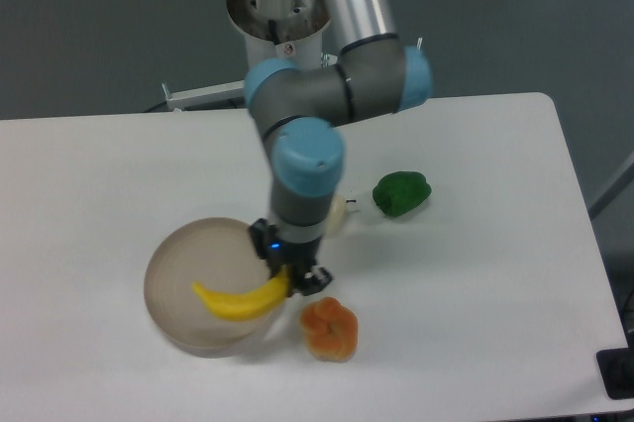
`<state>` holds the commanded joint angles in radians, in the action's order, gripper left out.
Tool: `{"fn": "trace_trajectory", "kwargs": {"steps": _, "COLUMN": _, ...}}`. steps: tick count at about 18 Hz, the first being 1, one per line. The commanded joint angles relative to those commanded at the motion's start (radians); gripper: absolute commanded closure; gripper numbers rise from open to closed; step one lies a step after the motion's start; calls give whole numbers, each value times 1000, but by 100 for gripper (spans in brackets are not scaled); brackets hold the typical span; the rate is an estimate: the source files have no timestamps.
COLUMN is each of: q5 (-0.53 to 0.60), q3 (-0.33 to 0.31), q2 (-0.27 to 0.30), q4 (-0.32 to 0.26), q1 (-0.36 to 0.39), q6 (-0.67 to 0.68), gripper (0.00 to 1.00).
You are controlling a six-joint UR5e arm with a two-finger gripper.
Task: Pick up the banana from the plate
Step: 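Lift the banana off the plate and carry it beside the green pepper, then hold the banana raised above the table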
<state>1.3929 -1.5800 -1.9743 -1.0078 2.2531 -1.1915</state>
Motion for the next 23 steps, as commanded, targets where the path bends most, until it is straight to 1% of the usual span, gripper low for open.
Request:
{"fn": "trace_trajectory", "kwargs": {"steps": 1, "q5": 0, "q3": 3, "q2": 11, "q4": -14, "q1": 32, "q6": -41, "gripper": 71}}
{"fn": "trace_trajectory", "kwargs": {"steps": 2, "q5": 0, "q3": 11, "q2": 15, "q4": -41, "q1": 67, "q6": -86, "gripper": 71}}
{"fn": "trace_trajectory", "kwargs": {"steps": 3, "q5": 0, "q3": 20, "q2": 15, "q4": -54, "q1": 88, "q6": -111, "gripper": 71}}
{"fn": "trace_trajectory", "kwargs": {"steps": 6, "q5": 2, "q3": 47, "q2": 8, "q4": -95, "q1": 158, "q6": -219, "gripper": 71}}
{"fn": "trace_trajectory", "kwargs": {"steps": 8, "q5": 8, "q3": 75, "q2": -4, "q4": -142, "q1": 195, "q6": -284, "gripper": 71}}
{"fn": "trace_trajectory", "kwargs": {"steps": 10, "q5": 73, "q3": 98, "q2": -18, "q4": -167, "q1": 212, "q6": -293, "gripper": 71}}
{"fn": "trace_trajectory", "kwargs": {"steps": 11, "q5": 109, "q3": 110, "q2": -37, "q4": -163, "q1": 218, "q6": -307, "gripper": 71}}
{"fn": "trace_trajectory", "kwargs": {"steps": 12, "q5": 120, "q3": 121, "q2": -53, "q4": -160, "q1": 224, "q6": -338, "gripper": 71}}
{"fn": "trace_trajectory", "kwargs": {"steps": 14, "q5": 141, "q3": 112, "q2": -57, "q4": -150, "q1": 224, "q6": -352, "gripper": 71}}
{"fn": "trace_trajectory", "kwargs": {"steps": 15, "q5": 140, "q3": 126, "q2": -64, "q4": -159, "q1": 227, "q6": -353, "gripper": 71}}
{"fn": "trace_trajectory", "kwargs": {"steps": 18, "q5": 141, "q3": 138, "q2": -70, "q4": -161, "q1": 230, "q6": -370, "gripper": 70}}
{"fn": "trace_trajectory", "kwargs": {"steps": 23, "q5": 138, "q3": 141, "q2": -72, "q4": -161, "q1": 230, "q6": -384, "gripper": 70}}
